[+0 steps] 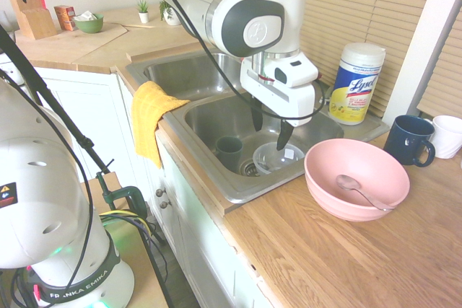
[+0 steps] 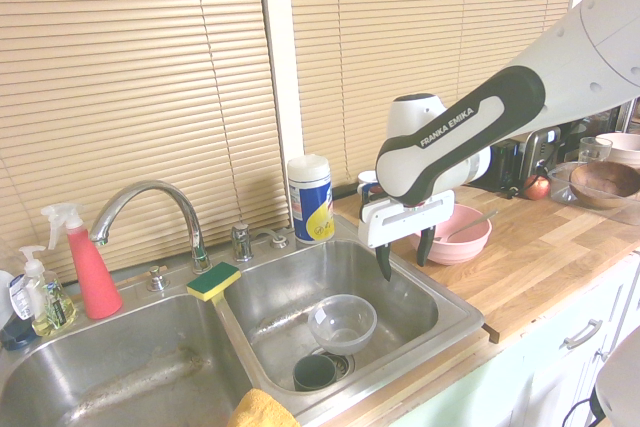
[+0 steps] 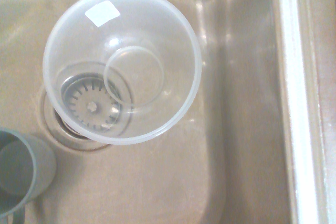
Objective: Put the spoon into the sink
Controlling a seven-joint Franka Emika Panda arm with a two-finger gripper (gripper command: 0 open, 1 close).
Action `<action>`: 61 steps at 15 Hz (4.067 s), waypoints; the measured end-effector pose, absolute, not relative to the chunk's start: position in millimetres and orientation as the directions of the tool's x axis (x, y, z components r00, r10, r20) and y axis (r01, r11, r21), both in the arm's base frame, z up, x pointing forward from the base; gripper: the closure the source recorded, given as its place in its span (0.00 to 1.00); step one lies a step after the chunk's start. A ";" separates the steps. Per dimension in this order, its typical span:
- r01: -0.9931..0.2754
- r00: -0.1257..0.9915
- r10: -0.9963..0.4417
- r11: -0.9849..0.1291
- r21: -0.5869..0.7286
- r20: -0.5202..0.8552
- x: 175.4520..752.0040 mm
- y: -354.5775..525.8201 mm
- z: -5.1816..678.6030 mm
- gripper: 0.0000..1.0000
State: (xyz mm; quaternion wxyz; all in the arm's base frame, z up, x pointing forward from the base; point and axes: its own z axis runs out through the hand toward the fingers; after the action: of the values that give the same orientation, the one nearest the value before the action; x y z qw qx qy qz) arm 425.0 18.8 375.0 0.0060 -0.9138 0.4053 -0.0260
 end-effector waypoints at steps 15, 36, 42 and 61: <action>-0.725 0.615 -0.761 -0.649 -0.230 0.208 415.3 6.7 435.2 0.00; -0.829 0.551 -0.801 -0.556 0.049 0.235 377.5 -149.3 390.8 1.00; -0.852 0.523 -0.832 -0.516 0.088 0.184 384.6 -170.5 398.4 1.00; -0.840 0.542 -0.803 -0.508 0.191 0.248 413.3 -158.6 376.2 1.00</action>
State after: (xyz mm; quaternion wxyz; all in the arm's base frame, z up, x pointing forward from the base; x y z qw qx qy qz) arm 413.3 -158.6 376.2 -0.1453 -0.8660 0.4742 -0.0637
